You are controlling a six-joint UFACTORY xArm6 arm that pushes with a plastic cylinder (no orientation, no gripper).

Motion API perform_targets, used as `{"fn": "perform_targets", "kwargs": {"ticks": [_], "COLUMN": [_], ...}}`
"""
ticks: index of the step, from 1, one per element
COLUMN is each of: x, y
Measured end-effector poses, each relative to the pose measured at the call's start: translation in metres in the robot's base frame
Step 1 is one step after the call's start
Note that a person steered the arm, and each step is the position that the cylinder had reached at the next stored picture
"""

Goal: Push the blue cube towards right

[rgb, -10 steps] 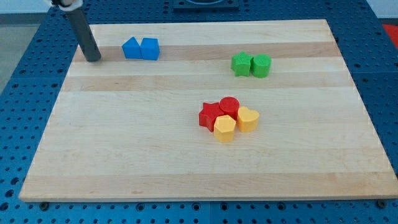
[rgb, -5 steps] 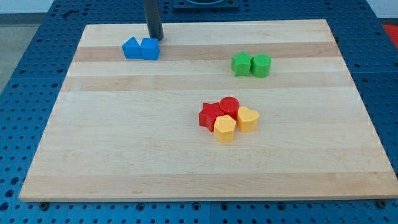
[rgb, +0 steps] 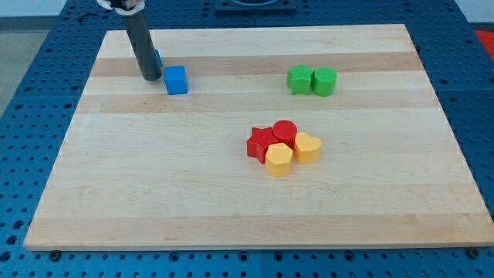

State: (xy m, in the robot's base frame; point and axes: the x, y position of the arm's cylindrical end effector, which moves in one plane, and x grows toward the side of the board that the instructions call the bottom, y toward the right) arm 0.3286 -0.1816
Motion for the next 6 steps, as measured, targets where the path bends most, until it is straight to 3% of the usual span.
{"fn": "perform_targets", "kwargs": {"ticks": [4,6], "x": [0.05,0.051], "y": [0.129,0.179]}}
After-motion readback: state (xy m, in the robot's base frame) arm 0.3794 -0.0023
